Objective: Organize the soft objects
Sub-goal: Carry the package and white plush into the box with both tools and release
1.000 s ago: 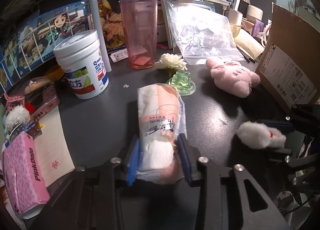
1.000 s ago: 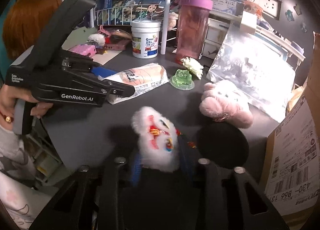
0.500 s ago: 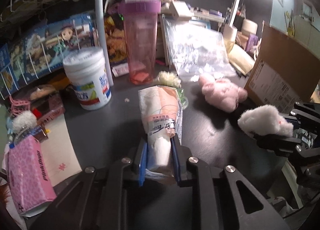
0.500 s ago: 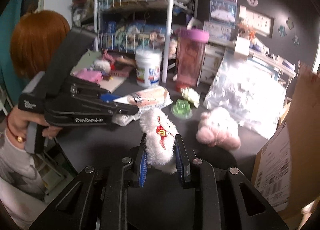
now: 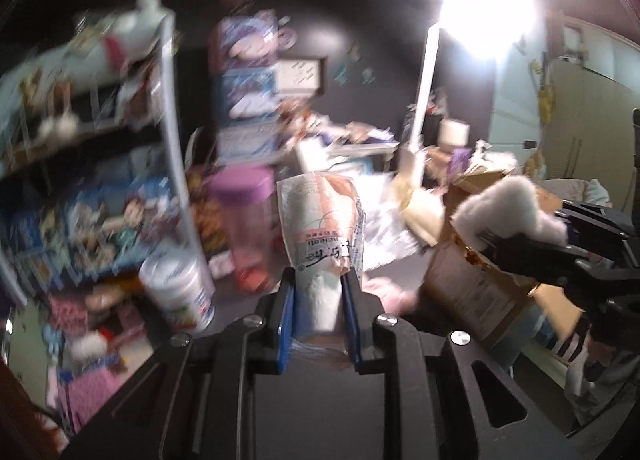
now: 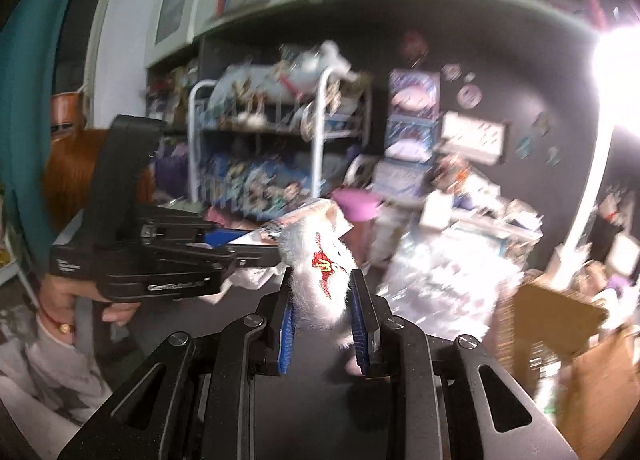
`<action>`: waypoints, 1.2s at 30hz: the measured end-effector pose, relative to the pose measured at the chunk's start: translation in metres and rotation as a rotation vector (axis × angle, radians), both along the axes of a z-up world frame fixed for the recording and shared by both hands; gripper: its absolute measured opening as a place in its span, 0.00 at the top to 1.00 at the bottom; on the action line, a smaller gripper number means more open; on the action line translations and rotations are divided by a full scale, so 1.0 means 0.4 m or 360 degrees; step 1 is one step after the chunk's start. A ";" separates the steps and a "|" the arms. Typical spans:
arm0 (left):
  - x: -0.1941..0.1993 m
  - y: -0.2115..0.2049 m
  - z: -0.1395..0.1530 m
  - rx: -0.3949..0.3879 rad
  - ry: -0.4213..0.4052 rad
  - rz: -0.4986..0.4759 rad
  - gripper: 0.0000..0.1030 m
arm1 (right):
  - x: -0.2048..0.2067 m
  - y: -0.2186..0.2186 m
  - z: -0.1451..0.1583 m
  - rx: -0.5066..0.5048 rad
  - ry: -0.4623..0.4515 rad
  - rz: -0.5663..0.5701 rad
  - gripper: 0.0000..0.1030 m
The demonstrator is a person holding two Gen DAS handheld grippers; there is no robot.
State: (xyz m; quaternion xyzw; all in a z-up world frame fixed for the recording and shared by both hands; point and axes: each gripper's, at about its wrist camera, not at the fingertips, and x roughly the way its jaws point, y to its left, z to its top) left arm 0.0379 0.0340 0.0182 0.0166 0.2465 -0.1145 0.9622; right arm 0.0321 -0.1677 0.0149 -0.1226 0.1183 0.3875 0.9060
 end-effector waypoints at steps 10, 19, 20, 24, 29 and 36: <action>0.065 -0.243 0.093 0.0028 -0.0035 -0.0355 0.82 | 0.052 -0.217 0.022 0.0081 -0.0036 -0.0321 0.81; 0.131 -0.457 0.102 0.0075 0.0035 -0.0625 0.82 | 0.112 -0.386 -0.039 0.0045 0.0084 -0.0508 0.80; 0.136 -0.473 0.100 0.0083 0.0047 -0.0638 0.82 | 0.118 -0.401 -0.046 0.0044 0.0098 -0.0513 0.80; 0.162 -0.528 0.079 0.0145 0.0114 -0.0656 0.81 | 0.130 -0.427 -0.069 0.0035 0.0123 -0.0510 0.78; 0.175 -0.553 0.048 0.0207 0.0192 -0.0633 0.80 | 0.143 -0.447 -0.088 0.0013 0.0139 -0.0476 0.72; 0.182 -0.565 0.030 0.0237 0.0240 -0.0621 0.74 | 0.142 -0.450 -0.094 0.0020 0.0128 -0.0407 0.67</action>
